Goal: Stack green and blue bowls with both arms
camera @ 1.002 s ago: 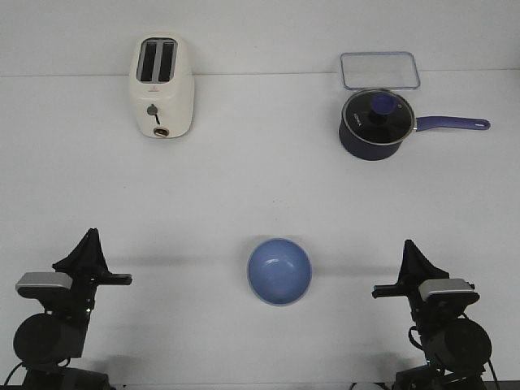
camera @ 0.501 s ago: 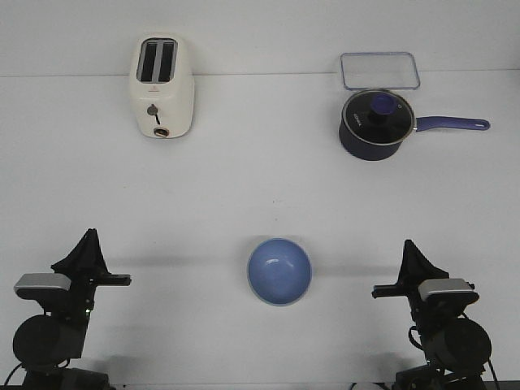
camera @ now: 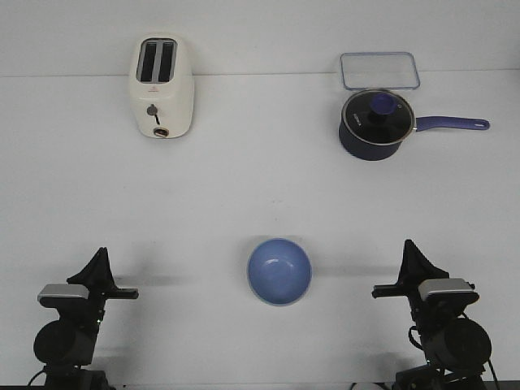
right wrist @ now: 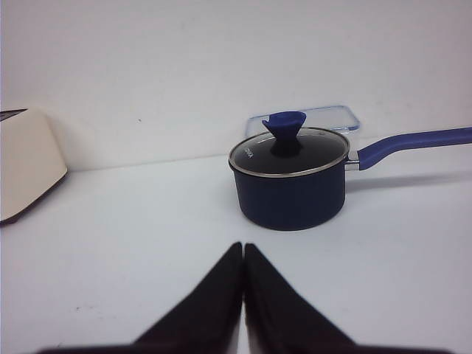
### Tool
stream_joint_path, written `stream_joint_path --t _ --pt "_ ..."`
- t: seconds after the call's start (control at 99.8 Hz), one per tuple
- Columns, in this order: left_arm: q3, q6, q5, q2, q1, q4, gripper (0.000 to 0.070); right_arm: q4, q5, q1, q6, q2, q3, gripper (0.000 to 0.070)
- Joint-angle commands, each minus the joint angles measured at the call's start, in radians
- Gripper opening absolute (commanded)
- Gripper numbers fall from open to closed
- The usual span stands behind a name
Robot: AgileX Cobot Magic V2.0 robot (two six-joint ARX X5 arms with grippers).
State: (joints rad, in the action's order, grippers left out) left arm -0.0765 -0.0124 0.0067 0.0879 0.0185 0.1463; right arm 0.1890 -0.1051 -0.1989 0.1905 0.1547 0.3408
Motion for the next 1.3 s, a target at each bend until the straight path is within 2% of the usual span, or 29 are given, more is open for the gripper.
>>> stream_joint_path --t 0.0,0.13,1.142,1.192,1.292 --pt "0.022 0.007 0.007 -0.038 -0.008 0.028 0.0015 -0.014 -0.001 -0.002 -0.005 0.002 -0.003 0.0" --pt "0.063 0.005 0.027 -0.085 -0.021 0.016 0.0015 -0.016 -0.001 -0.002 -0.005 0.002 -0.003 0.0" --pt "0.063 0.004 0.027 -0.084 -0.027 0.012 0.0015 -0.017 -0.002 -0.002 -0.006 0.002 -0.003 0.0" --pt "0.063 0.004 0.027 -0.084 -0.027 0.012 0.0015 -0.017 -0.009 -0.002 -0.03 0.002 -0.003 0.0" --pt "0.063 0.004 0.027 -0.084 -0.027 0.012 0.0015 -0.021 -0.008 0.012 -0.154 -0.009 -0.014 0.0"
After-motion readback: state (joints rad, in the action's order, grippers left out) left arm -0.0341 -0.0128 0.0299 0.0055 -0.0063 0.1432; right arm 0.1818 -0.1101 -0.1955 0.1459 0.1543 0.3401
